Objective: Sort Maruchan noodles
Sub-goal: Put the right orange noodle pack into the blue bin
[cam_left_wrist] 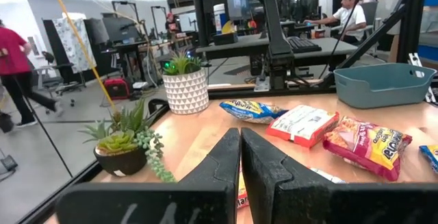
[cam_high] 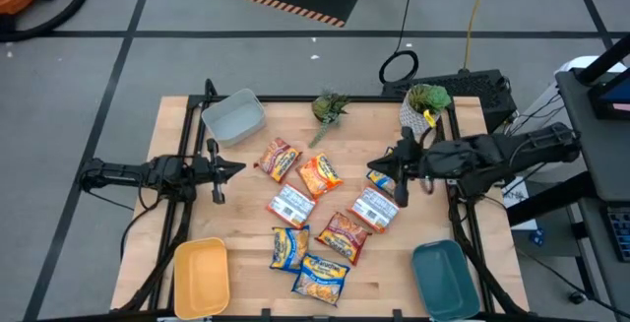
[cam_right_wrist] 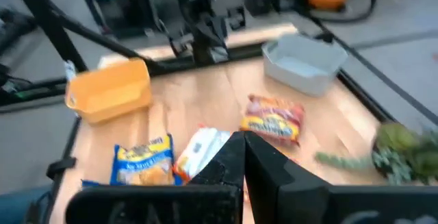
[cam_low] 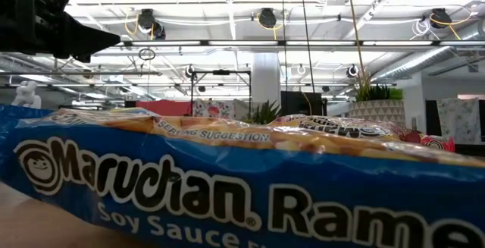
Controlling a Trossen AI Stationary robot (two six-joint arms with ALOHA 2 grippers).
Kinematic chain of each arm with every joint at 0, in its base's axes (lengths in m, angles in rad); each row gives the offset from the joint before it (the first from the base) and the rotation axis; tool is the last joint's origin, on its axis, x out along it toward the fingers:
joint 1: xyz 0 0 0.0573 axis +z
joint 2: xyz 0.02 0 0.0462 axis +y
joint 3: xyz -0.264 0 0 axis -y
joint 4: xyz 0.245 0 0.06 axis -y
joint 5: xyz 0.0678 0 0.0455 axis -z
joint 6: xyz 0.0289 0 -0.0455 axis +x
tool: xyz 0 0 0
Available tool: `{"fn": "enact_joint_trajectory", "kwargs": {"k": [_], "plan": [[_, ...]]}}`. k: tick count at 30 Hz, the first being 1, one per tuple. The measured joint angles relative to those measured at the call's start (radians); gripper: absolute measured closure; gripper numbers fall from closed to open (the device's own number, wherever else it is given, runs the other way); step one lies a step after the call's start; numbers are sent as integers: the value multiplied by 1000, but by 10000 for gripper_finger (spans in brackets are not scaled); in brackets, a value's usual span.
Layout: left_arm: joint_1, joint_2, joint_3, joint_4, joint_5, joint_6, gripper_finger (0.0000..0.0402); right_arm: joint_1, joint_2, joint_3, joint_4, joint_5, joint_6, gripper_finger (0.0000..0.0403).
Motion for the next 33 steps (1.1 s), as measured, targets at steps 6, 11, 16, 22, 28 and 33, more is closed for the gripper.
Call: {"fn": "enact_joint_trajectory", "kwargs": {"k": [6, 11, 16, 22, 28, 33], "plan": [[0, 0, 0, 0, 0, -28, 380, 7, 132, 213, -288, -2, 156, 403], [0, 0, 0, 0, 0, -43, 380, 5, 231, 304, -461, -52, 251, 403], [0, 0, 0, -1, 0, -52, 380, 25, 320, 307, -601, -100, 286, 403], [0, 0, 0, 19, -37, 53, 380, 79, 379, 223, -680, -87, 259, 374], [0, 0, 0, 22, -54, 56, 380, 112, 364, 80, -619, -83, 306, 304], [0, 0, 0, 22, -54, 62, 380, 138, 336, -41, -580, -173, 345, 256]]}}
